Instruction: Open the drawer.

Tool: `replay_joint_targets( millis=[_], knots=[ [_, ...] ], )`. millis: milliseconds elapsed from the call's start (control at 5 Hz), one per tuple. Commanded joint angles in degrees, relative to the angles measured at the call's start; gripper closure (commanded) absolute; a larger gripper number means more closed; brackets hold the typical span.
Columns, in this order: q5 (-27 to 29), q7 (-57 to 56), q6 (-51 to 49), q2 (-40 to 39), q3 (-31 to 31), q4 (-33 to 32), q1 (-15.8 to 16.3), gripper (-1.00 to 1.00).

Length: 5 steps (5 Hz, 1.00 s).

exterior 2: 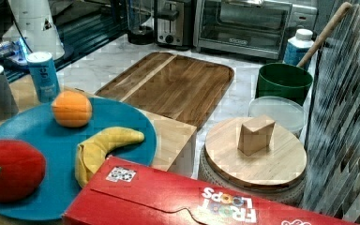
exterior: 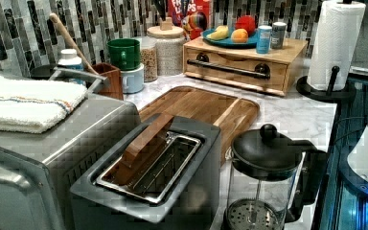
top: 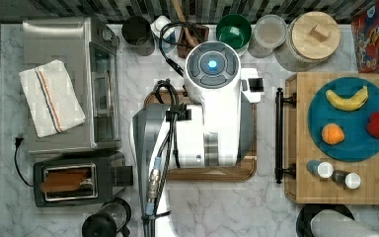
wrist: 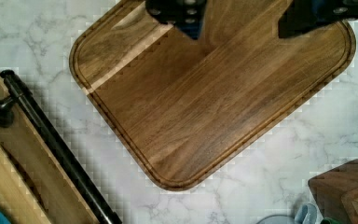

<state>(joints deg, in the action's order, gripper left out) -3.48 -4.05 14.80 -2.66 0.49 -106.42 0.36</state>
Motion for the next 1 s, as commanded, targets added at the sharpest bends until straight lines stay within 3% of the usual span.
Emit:
replay_joint_targets(
  millis=[200,600,800,1000],
  knots=[
    [-0.05,-0.08,0.05,-0.03,0.62,-0.04,0.60,-1.00],
    [2.11,-13.56,1.10,2.63,-0.29,-4.08,-1.88,-1.00],
    [-0.61,-24.38,6.73,6.36,-1.81,-11.54,-2.66,-1.00],
    [-2.92,-33.34,8.75,7.12,-3.40,-14.94,-3.64,-1.00]
  ],
)
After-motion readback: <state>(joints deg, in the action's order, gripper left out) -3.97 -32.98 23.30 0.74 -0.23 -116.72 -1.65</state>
